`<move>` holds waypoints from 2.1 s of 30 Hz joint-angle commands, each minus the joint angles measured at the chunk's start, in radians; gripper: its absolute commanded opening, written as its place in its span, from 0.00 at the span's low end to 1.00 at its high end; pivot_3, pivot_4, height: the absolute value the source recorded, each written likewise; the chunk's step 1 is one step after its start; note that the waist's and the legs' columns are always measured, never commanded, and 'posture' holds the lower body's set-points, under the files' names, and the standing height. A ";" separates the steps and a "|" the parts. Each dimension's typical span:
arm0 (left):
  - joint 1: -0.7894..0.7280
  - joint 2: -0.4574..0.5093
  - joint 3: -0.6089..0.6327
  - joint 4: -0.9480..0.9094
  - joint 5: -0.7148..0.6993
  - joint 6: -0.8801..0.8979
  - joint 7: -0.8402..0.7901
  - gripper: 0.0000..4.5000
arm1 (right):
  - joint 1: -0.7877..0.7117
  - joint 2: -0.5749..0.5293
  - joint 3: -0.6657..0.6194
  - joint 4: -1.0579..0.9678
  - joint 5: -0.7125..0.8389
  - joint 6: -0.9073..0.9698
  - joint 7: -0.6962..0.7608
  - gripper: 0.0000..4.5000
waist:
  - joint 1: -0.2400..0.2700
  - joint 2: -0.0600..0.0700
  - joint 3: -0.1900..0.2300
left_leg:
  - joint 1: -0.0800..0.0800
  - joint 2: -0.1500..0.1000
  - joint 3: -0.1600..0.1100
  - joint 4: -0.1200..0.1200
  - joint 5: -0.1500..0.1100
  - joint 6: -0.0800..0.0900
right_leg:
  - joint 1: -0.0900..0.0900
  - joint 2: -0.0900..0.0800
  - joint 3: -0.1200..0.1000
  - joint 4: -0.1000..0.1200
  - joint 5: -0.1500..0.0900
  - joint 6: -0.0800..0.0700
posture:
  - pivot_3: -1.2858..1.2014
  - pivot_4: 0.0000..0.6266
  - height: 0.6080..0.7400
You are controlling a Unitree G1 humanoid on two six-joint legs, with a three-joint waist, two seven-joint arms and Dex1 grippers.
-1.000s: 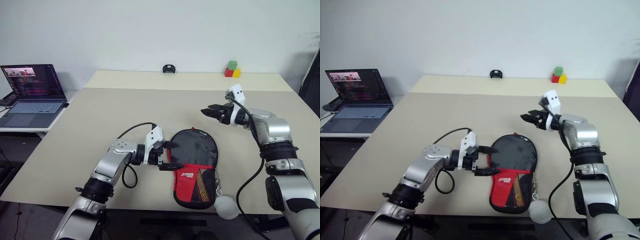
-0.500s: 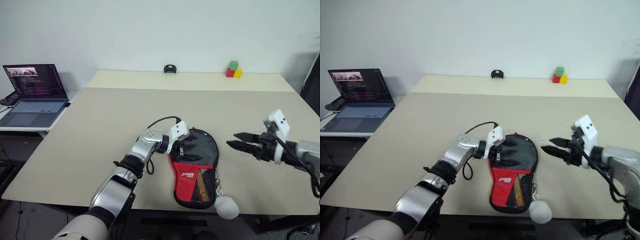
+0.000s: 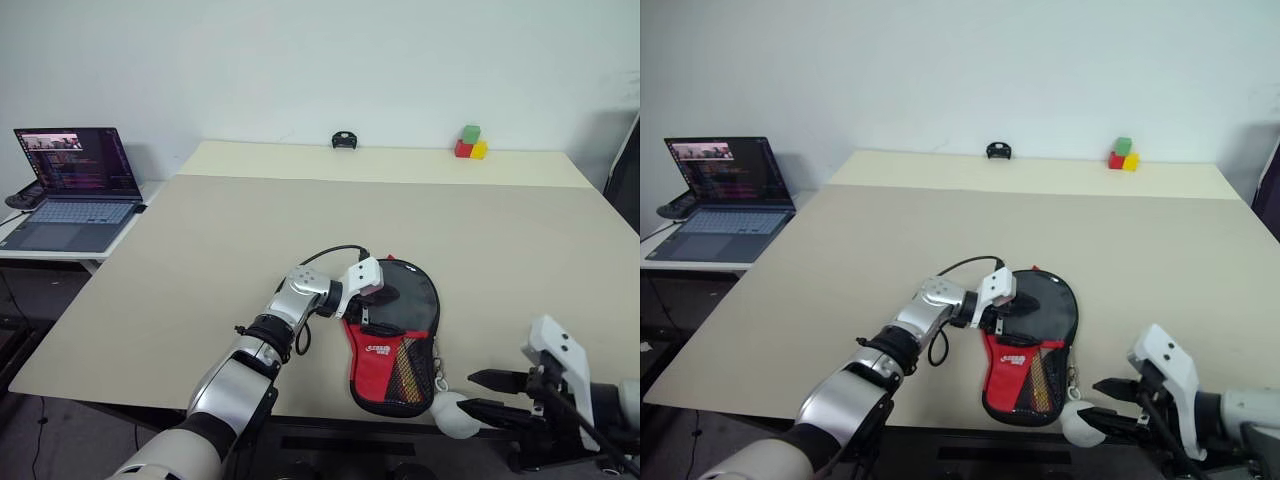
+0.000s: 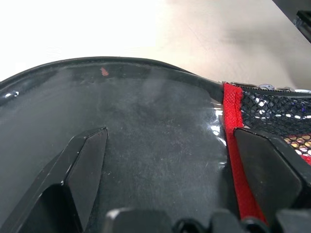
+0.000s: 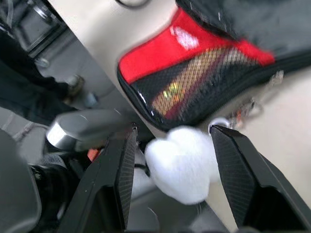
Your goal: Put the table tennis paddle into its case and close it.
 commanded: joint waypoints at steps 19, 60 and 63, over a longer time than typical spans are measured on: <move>0.007 0.001 0.015 0.005 0.017 -0.014 0.001 1.00 | 0.114 -0.027 0.398 0.027 -0.339 -0.309 -0.124 0.59 | -0.001 -0.002 0.000 | 0.003 0.000 0.000 0.000 0.000 0.000 | 0.002 0.001 -0.001 0.000 0.000 0.000 | 0.52 0.24 1.00; 0.033 0.007 0.012 -0.011 0.022 -0.015 -0.001 1.00 | 0.055 0.016 0.487 0.119 -0.458 -0.378 -0.126 0.68 | -0.002 -0.005 -0.001 | 0.011 0.001 0.000 -0.001 0.000 0.000 | 0.009 0.000 0.000 -0.001 0.000 0.001 | 0.52 0.24 1.00; 0.040 0.007 0.007 -0.012 0.025 -0.018 -0.009 1.00 | 0.046 0.023 0.461 0.118 -0.438 -0.361 -0.120 0.45 | -0.002 -0.005 -0.001 | 0.011 0.001 0.000 -0.001 0.000 0.000 | 0.009 0.000 0.000 -0.001 0.000 0.001 | 0.52 0.24 1.00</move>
